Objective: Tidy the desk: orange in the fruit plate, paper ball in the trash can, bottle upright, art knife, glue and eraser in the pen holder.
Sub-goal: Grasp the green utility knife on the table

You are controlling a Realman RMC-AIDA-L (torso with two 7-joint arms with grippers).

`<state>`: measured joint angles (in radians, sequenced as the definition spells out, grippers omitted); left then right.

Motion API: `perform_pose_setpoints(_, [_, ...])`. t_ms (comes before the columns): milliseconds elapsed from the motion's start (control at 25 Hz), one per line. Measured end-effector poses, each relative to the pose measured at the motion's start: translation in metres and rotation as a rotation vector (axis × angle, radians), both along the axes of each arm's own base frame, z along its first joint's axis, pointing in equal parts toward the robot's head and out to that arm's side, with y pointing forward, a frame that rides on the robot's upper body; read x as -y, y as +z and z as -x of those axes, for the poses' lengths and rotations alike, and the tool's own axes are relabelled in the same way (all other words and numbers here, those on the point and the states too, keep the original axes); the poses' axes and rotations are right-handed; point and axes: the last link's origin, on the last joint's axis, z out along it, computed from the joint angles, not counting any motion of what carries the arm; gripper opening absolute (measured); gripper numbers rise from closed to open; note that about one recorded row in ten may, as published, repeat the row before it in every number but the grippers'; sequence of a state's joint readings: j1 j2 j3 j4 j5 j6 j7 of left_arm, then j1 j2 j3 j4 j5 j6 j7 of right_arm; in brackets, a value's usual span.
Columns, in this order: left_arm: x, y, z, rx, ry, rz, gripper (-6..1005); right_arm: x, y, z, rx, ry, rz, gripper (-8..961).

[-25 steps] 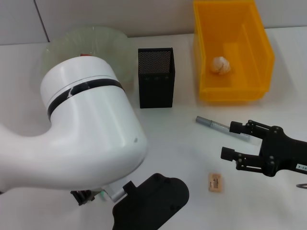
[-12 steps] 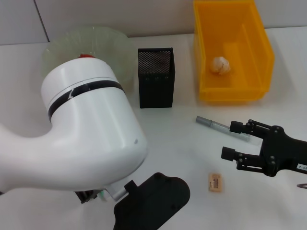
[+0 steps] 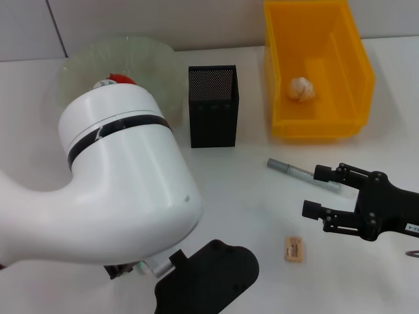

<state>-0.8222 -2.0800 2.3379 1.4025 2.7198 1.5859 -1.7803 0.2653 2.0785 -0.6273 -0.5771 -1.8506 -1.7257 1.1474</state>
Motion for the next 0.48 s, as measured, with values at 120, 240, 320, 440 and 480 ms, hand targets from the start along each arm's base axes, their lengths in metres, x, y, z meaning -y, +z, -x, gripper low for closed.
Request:
perform_pose_setpoints(120, [-0.0001, -0.0005, -0.0007, 0.005, -0.002, -0.001, 468, 0.0000, 0.0000, 0.0000, 0.000, 0.000, 0.000, 830])
perform_pose_setpoints(240, [-0.0007, -0.0011, -0.0002, 0.007, -0.003, -0.002, 459, 0.0001, -0.0001, 0.0000, -0.001, 0.000, 0.000, 830])
perform_pose_setpoints(320, [-0.0007, -0.0011, -0.0002, 0.007, -0.003, -0.002, 453, 0.0001, -0.0001, 0.0000, -0.001, 0.000, 0.000, 830])
perform_pose_setpoints(440, [-0.0008, -0.0011, 0.0000, 0.006, -0.003, -0.002, 445, 0.0001, -0.0001, 0.0000, -0.001, 0.000, 0.000, 830])
perform_pose_setpoints(480, [-0.0008, -0.0011, 0.0000, 0.006, -0.003, -0.002, 440, 0.0001, -0.0001, 0.0000, -0.001, 0.000, 0.000, 830])
